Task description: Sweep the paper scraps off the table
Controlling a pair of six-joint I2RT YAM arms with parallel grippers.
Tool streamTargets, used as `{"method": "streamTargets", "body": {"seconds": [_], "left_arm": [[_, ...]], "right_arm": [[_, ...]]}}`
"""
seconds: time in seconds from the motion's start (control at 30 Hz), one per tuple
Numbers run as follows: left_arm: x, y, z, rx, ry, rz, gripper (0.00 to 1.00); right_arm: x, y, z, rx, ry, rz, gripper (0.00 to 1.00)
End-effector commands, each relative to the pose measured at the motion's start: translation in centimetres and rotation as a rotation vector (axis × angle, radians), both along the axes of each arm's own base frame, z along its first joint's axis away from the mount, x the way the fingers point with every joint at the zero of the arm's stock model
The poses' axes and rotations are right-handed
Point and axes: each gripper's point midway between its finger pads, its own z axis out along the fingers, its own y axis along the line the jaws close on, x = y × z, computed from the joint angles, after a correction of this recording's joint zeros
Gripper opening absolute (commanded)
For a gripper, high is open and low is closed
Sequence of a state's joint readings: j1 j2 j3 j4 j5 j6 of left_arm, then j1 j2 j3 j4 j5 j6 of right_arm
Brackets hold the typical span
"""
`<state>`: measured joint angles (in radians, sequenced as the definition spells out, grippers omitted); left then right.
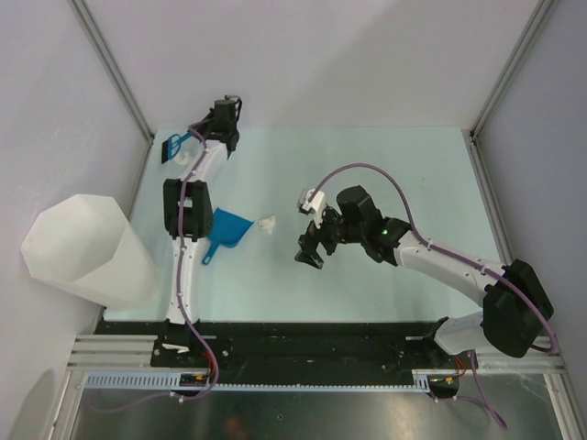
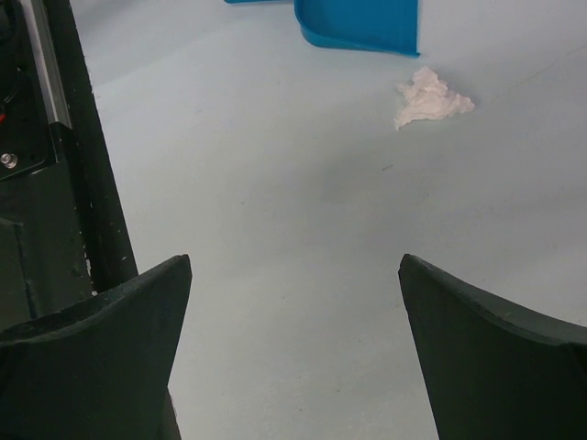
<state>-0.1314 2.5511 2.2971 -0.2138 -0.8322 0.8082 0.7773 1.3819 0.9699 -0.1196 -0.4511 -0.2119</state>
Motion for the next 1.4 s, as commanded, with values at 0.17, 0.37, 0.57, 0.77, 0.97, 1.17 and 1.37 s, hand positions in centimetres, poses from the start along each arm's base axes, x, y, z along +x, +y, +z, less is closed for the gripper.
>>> {"method": "streamTargets", "body": {"seconds": [0.17,0.37,0.57,0.77,0.97,1.17,1.37], "left_arm": [[1.6,-6.6,-5.5,-0.352,0.074,-0.226,0.0],[-2.2,-11.8,-9.7,-0.637,0.237,-0.373,0.0],[-9.2,-18.4,-8.1,-0.799,0.378,-0.566,0.0],[-17.7,-23.6,-8.9,-0.851,0.545,-0.695,0.0],[-25.2,-29.0,-6.5,-0.848,0.627,-0.854,0.0],[-29.0,-34.7,-0.9,-0.97,0.625,-0.975,0.0],[-28.1,-35.1,5.1,-0.995,0.508,-0.966,0.0]], "right_arm": [[-0.1,-0.7,1.5,-0.008,-0.058,-0.042,1.0],[-0.4,-1.0,2.0,-0.015,-0.073,-0.052,1.0],[-0.7,-1.1,1.8,-0.034,-0.077,-0.059,1.0],[-1.7,-1.0,1.8,-0.053,-0.087,-0.053,1.0],[-2.1,-1.9,2.7,-0.051,-0.109,-0.103,1.0],[-2.3,-3.3,4.8,0.0,-0.13,-0.175,1.0],[-3.6,-5.1,5.7,0.043,-0.16,-0.189,1.0]]}}
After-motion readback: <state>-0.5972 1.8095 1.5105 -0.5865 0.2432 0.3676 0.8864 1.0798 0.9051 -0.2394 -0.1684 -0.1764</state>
